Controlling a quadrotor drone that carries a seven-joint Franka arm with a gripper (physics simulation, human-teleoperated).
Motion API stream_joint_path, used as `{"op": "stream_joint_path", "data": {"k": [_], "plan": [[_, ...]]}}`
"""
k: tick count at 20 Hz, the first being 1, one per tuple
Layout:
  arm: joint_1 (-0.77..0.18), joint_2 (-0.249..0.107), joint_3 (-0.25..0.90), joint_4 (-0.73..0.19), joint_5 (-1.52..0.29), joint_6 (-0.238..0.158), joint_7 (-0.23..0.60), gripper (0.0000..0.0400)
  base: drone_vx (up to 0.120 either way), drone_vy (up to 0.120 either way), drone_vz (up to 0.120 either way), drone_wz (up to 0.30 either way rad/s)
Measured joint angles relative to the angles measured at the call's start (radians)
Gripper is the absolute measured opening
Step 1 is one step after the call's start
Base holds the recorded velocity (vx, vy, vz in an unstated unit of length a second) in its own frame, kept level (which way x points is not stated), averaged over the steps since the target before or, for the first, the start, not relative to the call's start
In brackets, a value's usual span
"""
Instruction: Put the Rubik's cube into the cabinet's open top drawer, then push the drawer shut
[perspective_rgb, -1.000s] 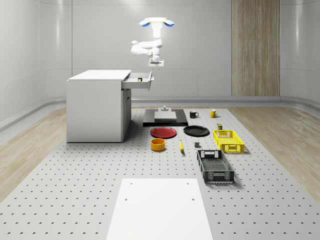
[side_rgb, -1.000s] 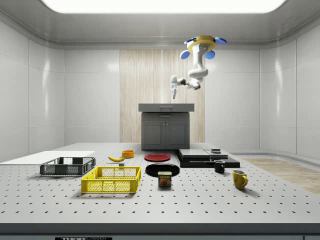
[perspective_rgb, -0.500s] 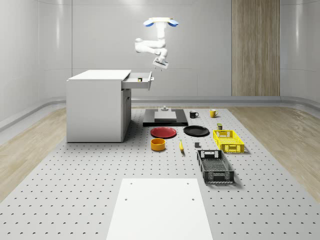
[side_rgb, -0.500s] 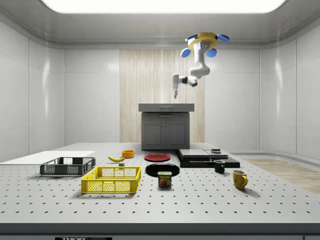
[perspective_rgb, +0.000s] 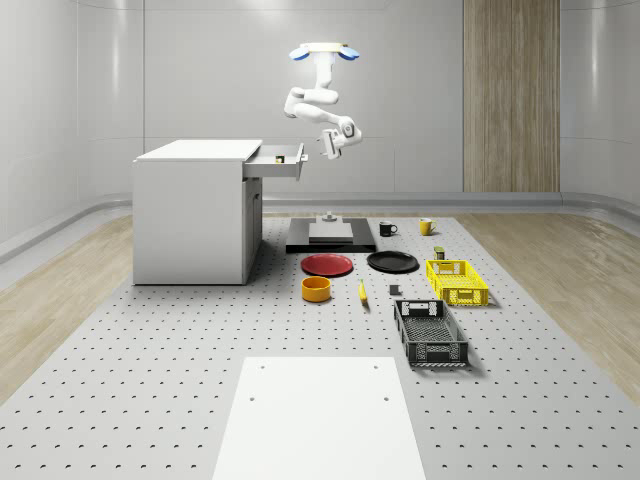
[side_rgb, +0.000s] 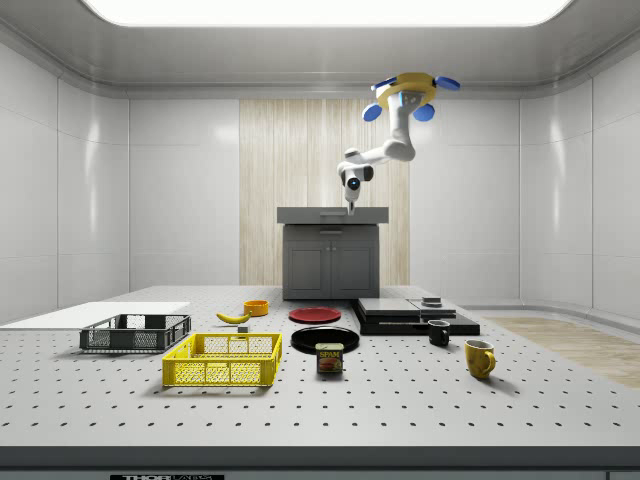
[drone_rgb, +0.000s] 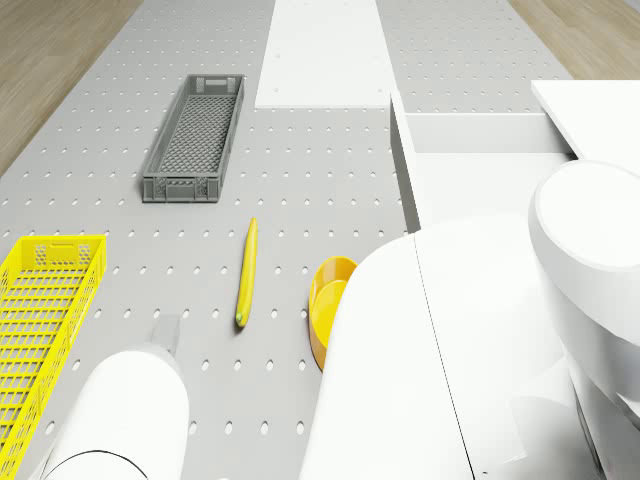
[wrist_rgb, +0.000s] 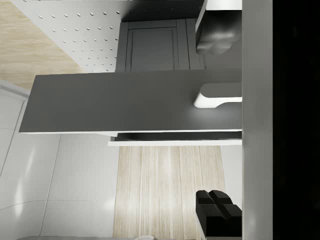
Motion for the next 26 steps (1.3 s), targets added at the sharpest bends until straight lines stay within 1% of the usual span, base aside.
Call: {"op": "stream_joint_path", "data": {"k": [2, 5, 7, 12, 13, 14, 15, 17, 19, 21, 22, 26], "plan": [[-0.057, 0.010, -0.016, 0.043, 0.030, -0.036, 0.028, 0.0400, 0.000, -0.020, -0.120, 0.000], [-0.112, 0.017, -0.033, 0.086, 0.062, -0.066, 0.055, 0.0400, 0.000, -0.120, -0.120, 0.000], [-0.136, 0.019, -0.041, 0.104, 0.076, -0.077, 0.066, 0.0400, 0.000, -0.060, -0.020, 0.000], [-0.169, 0.017, -0.053, 0.128, 0.098, -0.088, 0.081, 0.0400, 0.000, -0.120, 0.000, 0.000], [-0.173, 0.016, -0.055, 0.131, 0.101, -0.089, 0.082, 0.0335, 0.000, -0.120, 0.000, 0.000], [-0.177, 0.015, -0.056, 0.133, 0.104, -0.089, 0.084, 0.0284, 0.000, -0.120, 0.000, 0.000], [-0.180, 0.014, -0.058, 0.135, 0.106, -0.089, 0.085, 0.0245, 0.000, -0.120, 0.000, 0.000], [-0.184, 0.012, -0.060, 0.138, 0.110, -0.088, 0.087, 0.0190, 0.000, -0.120, 0.000, 0.000], [-0.188, 0.009, -0.062, 0.140, 0.113, -0.087, 0.088, 0.0156, 0.000, -0.120, 0.000, 0.000], [-0.191, 0.007, -0.063, 0.141, 0.116, -0.085, 0.089, 0.0136, 0.000, -0.120, 0.000, 0.000], [-0.193, 0.006, -0.064, 0.141, 0.118, -0.084, 0.090, 0.0129, 0.000, -0.080, 0.000, 0.000], [-0.179, -0.006, -0.072, 0.129, 0.105, -0.077, 0.080, 0.0114, 0.000, 0.000, 0.000, 0.000]]}}
